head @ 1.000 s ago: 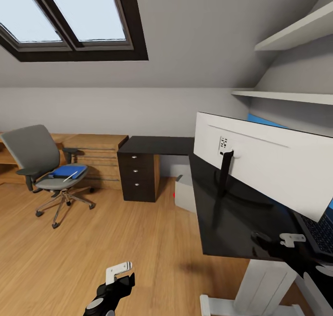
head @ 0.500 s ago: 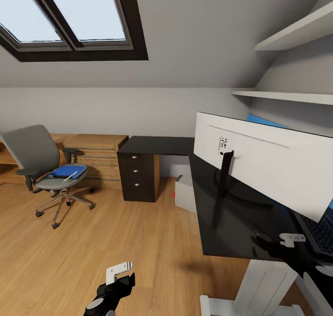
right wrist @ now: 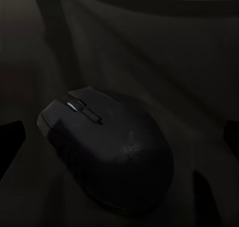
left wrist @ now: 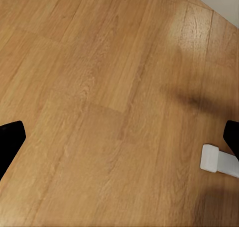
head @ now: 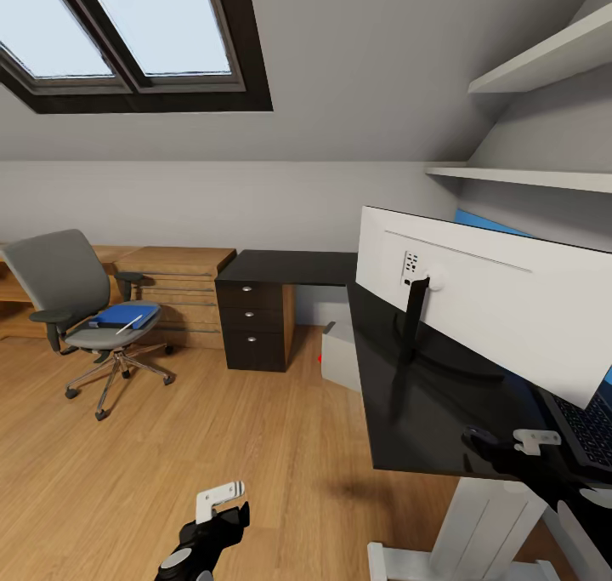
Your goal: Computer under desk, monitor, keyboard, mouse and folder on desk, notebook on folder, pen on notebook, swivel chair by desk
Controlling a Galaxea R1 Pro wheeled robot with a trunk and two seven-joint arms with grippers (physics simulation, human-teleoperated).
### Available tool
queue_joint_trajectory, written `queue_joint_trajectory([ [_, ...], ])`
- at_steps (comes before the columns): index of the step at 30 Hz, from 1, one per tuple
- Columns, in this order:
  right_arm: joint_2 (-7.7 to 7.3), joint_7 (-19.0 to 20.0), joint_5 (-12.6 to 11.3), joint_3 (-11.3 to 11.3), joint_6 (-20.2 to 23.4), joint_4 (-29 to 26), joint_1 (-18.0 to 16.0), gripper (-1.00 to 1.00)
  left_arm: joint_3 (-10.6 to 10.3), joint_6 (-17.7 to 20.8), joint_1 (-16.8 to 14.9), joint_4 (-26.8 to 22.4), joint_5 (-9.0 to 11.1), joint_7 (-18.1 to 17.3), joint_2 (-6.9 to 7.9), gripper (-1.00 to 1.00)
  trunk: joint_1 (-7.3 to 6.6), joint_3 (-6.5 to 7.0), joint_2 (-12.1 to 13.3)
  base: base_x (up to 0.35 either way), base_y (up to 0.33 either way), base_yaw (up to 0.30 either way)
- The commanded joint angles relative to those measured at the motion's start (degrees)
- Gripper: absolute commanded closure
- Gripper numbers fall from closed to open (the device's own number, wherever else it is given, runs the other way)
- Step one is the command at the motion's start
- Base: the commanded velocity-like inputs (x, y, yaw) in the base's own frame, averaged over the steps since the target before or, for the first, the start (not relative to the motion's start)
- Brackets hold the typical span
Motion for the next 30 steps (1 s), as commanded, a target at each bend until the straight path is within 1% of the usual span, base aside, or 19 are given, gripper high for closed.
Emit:
queue_joint_trajectory([
  [1,0.01,0.26,-0.58,-0.12,0.43,-0.06,-0.02,-1.0,-0.49,0.12,-0.04,-0.08,0.57,0.66,0.01,-1.0,0.0,-0.06,-0.03,0.0,0.0,0.0],
  [5,0.01,0.26,-0.58,-0.09,0.35,-0.06,-0.02,-1.0,-1.32,0.12,-0.04,-0.08,0.59,0.92,0.0,-1.0,0.0,-0.06,-0.03,0.0,0.0,0.0],
  [8,0.01,0.3,-0.58,-0.11,0.32,-0.06,-0.02,-1.0,-1.67,0.12,-0.04,-0.1,0.59,1.01,-0.06,-1.0,0.66,-0.6,-1.24,0.0,0.0,0.0],
  [18,0.01,0.29,-0.58,-0.13,0.24,-0.06,-0.02,-1.0,-1.83,0.12,-0.04,-0.1,0.59,1.05,-0.01,-1.0,0.66,-0.6,-1.24,0.0,0.0,0.0],
  [25,0.01,0.32,-0.58,-0.13,0.22,-0.06,-0.02,-1.0,-1.84,0.12,-0.04,-0.11,0.58,1.05,-0.08,-1.0,2.19,-1.86,-4.05,0.0,0.0,0.0],
  [30,0.01,0.31,-0.58,-0.13,0.21,-0.07,-0.02,-1.0,-1.84,0.12,-0.04,-0.1,0.59,0.93,-0.02,-1.0,2.19,-1.86,-4.05,0.0,0.0,0.0],
])
